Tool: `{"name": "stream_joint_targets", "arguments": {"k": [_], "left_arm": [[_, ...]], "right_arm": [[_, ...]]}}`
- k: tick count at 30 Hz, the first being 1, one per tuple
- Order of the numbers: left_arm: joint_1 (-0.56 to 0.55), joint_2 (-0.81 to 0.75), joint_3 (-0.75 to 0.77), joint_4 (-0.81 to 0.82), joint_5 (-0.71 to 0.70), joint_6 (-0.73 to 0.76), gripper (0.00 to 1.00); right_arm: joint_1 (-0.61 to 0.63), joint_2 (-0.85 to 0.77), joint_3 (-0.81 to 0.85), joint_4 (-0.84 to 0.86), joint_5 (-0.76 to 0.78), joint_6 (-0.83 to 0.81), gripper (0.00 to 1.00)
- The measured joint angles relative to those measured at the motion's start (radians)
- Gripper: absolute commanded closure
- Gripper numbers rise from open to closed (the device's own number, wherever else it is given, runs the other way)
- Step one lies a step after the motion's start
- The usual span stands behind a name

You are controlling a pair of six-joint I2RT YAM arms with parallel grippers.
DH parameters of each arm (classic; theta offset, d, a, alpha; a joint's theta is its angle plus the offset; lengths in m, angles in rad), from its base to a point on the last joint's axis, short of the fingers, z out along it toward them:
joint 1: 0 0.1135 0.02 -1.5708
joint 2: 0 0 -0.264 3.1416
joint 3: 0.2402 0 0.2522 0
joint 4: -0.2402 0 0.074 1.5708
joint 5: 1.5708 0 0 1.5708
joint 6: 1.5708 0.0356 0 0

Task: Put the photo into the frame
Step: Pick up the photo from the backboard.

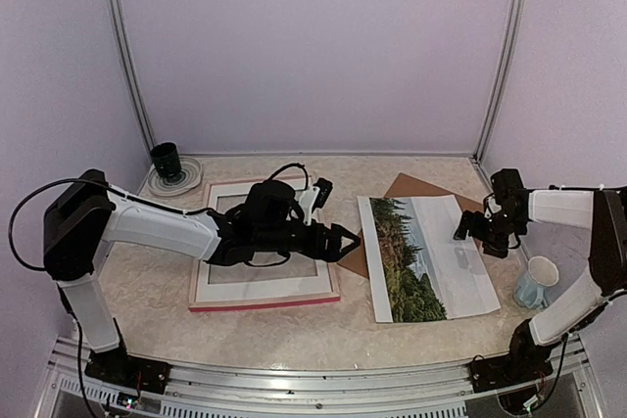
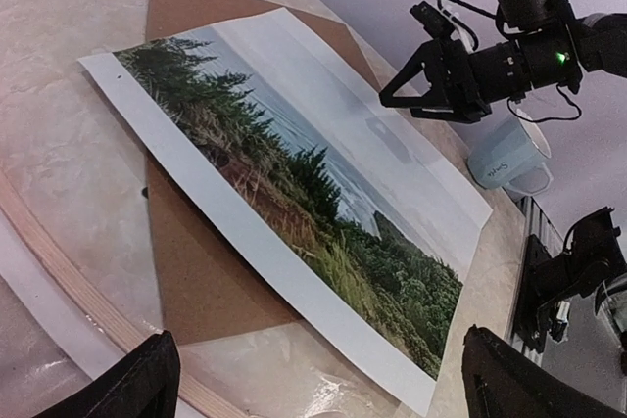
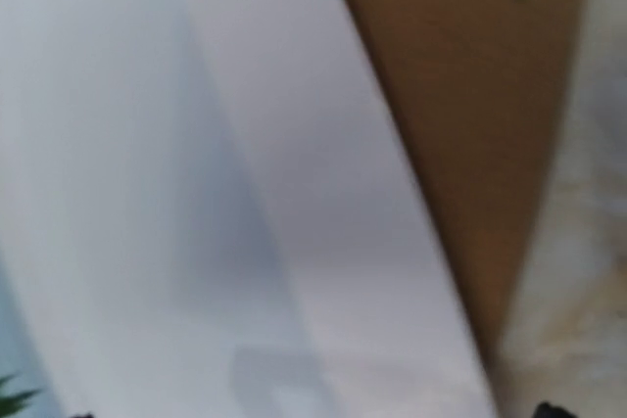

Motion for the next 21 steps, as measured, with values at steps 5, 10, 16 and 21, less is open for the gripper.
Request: {"name": "stream_joint_targets", "arguments": {"k": [5,10,16,21], "left_arm": [[-0.026,0.09,0.116,-0.017,0.062,0.009,0.01],[-0.033,0.178,0.206,-0.038,0.127,0.008,0.01],[-0.036,0.283,0.315,-0.086,0.165,-0.003,0.01],[-0.039,0.357,0.388,-0.106,0.208,-0.035,0.01]], "right_arm": [[-0.039,0.0,-0.034,0.007,0.011,0.003,0.03],[-0.043,0.0,-0.055,0.017,0.007,0.003,0.03],[-0.045,0.0,-0.064,0.029,-0.008,0.004,0.03],[-0.045,0.002,-0.066,0.034,-0.022,0.004,0.03]]}}
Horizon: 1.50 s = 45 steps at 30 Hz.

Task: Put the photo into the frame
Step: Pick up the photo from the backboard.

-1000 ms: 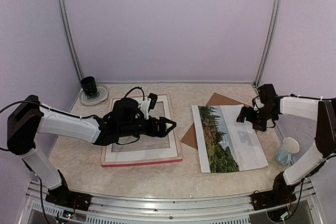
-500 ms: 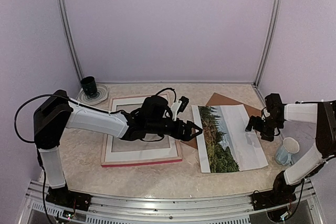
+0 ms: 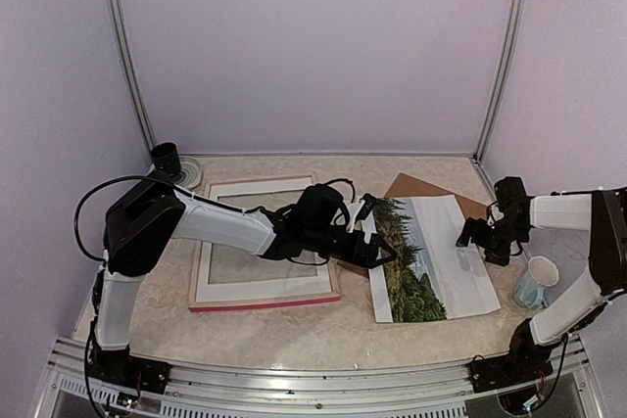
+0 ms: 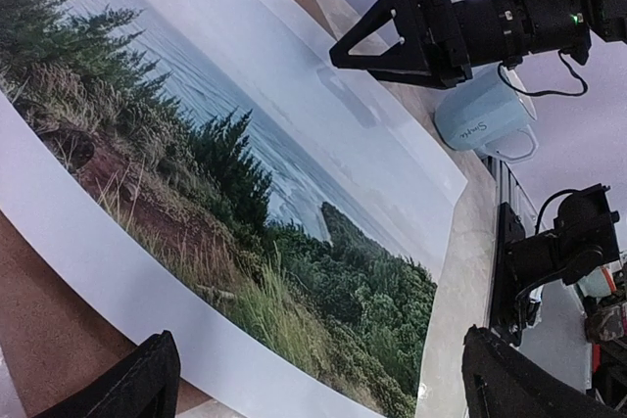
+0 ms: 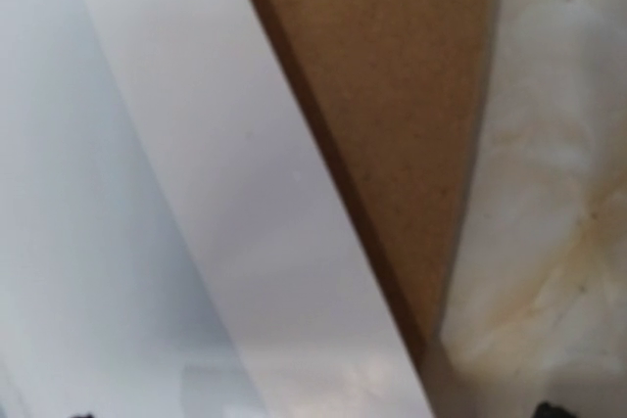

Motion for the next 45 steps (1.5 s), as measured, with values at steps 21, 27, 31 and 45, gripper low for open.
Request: {"name": "stream_joint_targets", "arguments": {"k": [21,27,31,45], "left_arm": [[-0.003,0.17,0.162,-0.087,0.019,-0.063,0.01],[-0.004,0.179,0.179,-0.097,0.019,-0.063,0.01],[-0.004,0.186,0.188,-0.102,0.019,-0.063,0.01],[-0.004,0.187,0.189,-0.105,0.019,-0.066,0.01]], "right_arm": [[-0.008,-0.076,0.0,-0.015,-0.127,-0.008,0.12],[-0.011,-0.114,0.01,-0.018,-0.187,-0.007,0.14],[-0.011,-0.118,0.01,-0.018,-0.229,-0.005,0.14],[-0.011,-0.095,0.001,-0.028,-0.178,-0.016,0.23]]}}
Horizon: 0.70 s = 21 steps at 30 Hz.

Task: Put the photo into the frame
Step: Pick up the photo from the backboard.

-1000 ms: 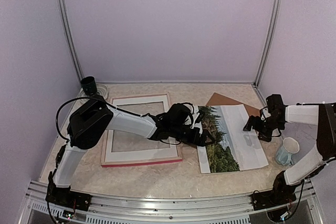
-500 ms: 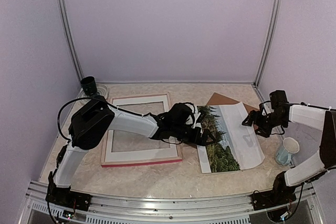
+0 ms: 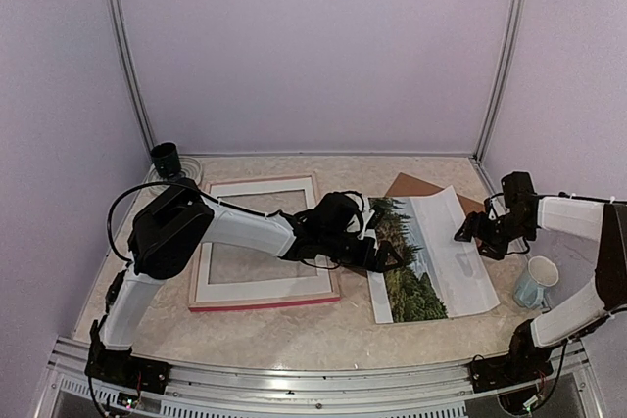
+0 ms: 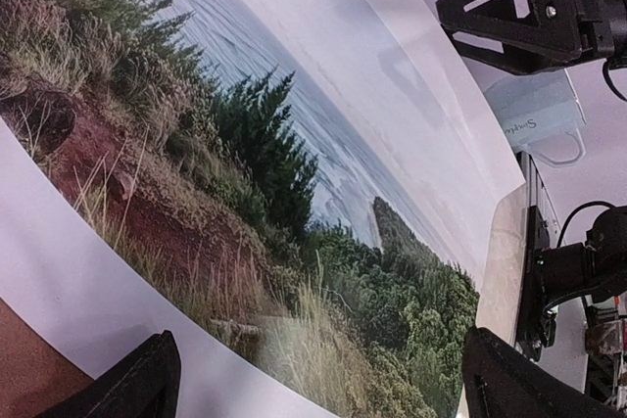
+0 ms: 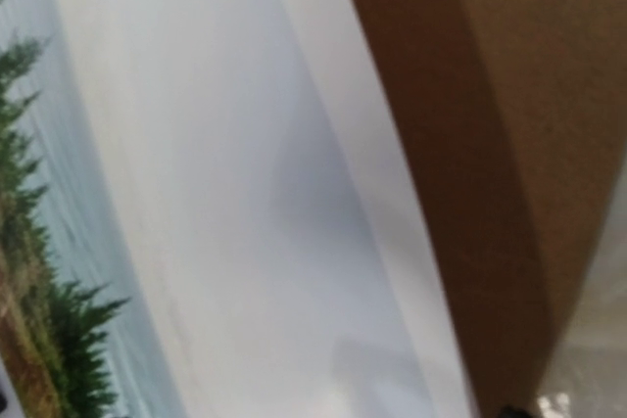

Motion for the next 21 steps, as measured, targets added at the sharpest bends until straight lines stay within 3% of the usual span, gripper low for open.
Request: {"name": "stream_joint_targets", "arguments": {"k": [4,8,12,17,21], "left_arm": [[0.0,0.0,0.0,0.0,0.0,0.0,0.01],[0.0,0.0,0.0,0.0,0.0,-0.001,0.01],[0.0,0.0,0.0,0.0,0.0,-0.003,0.01],[0.0,0.0,0.0,0.0,0.0,-0.004,0.01],[0.0,0.0,0.0,0.0,0.001,-0.004,0.01]], "right_arm": [[0.0,0.002,-0.006,0.0,0.021,-0.01,0.28],[0.0,0.014,-0.009,0.0,0.048,-0.021,0.41],[-0.002,0.016,-0.023,0.003,0.066,-0.032,0.61],[-0.008,0.01,-0.038,0.015,0.066,-0.044,0.67],[-0.008,-0.015,-0.038,0.014,0.055,-0.046,0.81]]}}
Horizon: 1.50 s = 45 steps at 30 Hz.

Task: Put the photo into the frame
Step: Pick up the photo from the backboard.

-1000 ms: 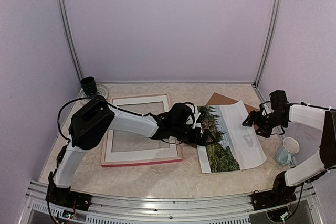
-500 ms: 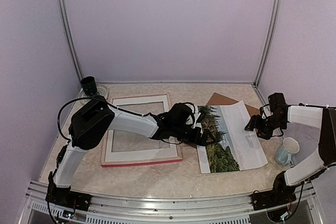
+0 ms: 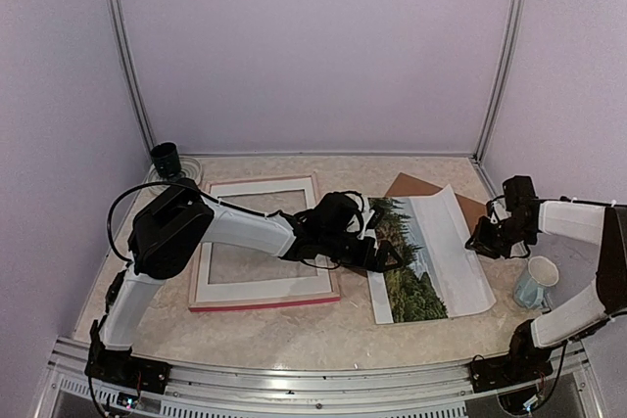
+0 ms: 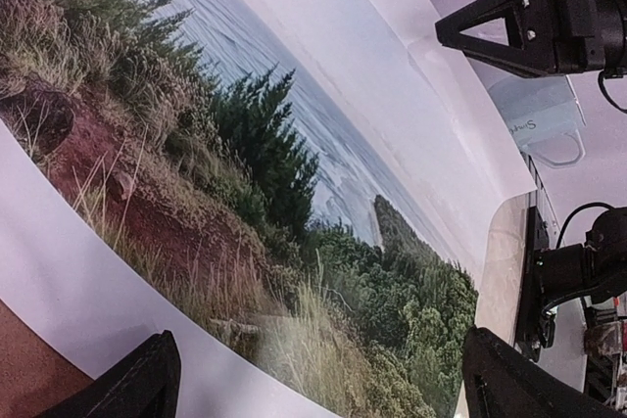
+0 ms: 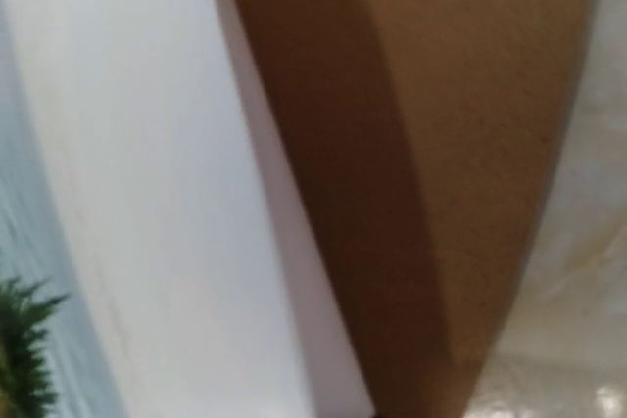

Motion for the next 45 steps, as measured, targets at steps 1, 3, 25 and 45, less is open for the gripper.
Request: {"name": "stream_joint_targets", "arguments": {"k": [1,3,25,45], "left_arm": [[0.0,0.0,0.0,0.0,0.0,0.0,0.01],[0.0,0.0,0.0,0.0,0.001,-0.001,0.01],[0.007,0.0,0.0,0.005,0.009,-0.022,0.01],[0.115,-0.22,-0.183,0.027,0.017,-0.074,0.01]], "right_arm": [[0.0,-0.006,0.0,0.0,-0.002,-0.003,0.86],[0.0,-0.017,0.0,-0.002,-0.005,-0.002,0.91],[0.0,-0.058,0.013,-0.053,0.042,-0.004,1.0],[0.0,-0.204,0.27,-0.051,-0.242,0.061,1.0]]}}
